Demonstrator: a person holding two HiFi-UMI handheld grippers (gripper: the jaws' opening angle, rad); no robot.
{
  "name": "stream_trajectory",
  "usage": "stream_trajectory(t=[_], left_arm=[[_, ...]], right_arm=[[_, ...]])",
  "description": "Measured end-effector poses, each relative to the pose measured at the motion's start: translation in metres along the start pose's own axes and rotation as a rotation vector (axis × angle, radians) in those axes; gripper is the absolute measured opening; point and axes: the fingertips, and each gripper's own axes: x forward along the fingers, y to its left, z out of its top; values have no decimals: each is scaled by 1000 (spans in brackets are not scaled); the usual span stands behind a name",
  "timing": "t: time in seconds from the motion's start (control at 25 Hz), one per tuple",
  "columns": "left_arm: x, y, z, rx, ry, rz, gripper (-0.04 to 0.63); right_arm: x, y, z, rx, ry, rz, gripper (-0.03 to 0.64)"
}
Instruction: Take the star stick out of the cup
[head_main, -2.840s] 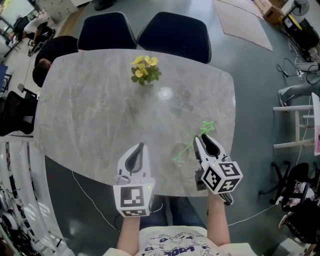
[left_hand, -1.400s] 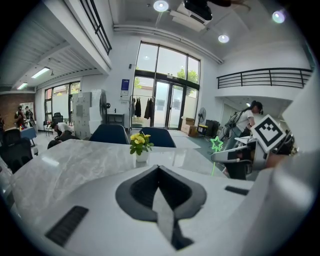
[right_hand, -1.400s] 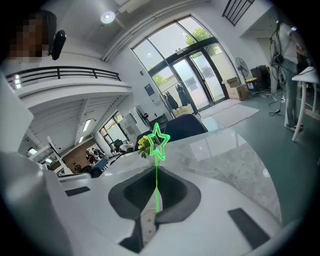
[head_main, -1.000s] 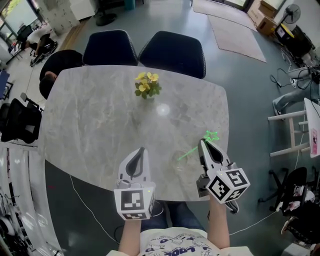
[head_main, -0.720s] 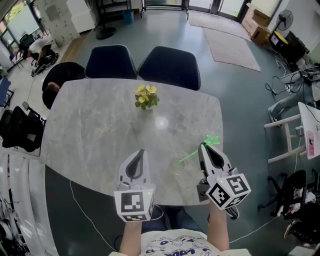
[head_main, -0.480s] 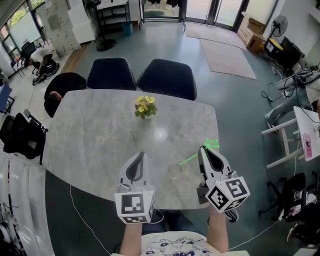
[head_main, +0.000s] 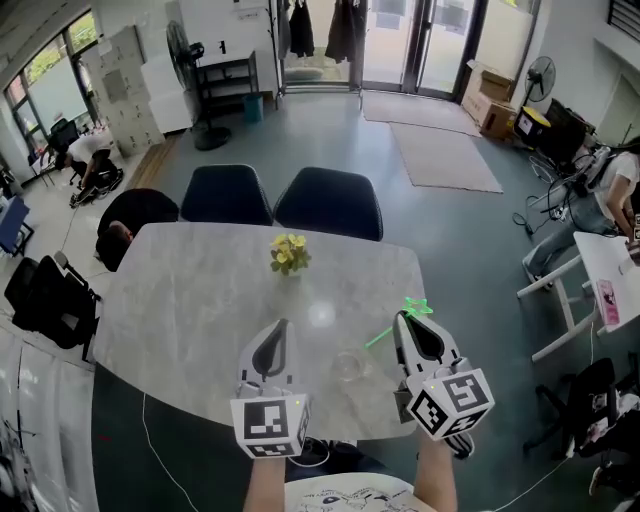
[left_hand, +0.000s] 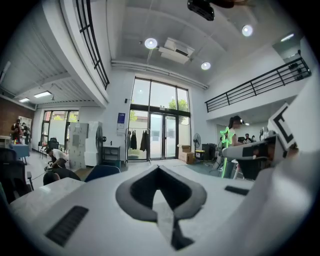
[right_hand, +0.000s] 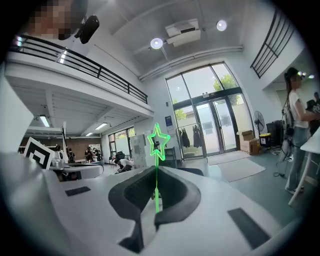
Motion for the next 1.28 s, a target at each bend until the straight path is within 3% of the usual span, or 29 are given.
stream_trajectory(t=[0.56,1.28], left_arm=[[-16,-8,31,25,-68,4,0],[-20,-4,43,37,-98,8,0]], right_arm=[[-22,-2,27,-63,-70,-48,22],[-22,-3,29,-91,-80,-79,21]])
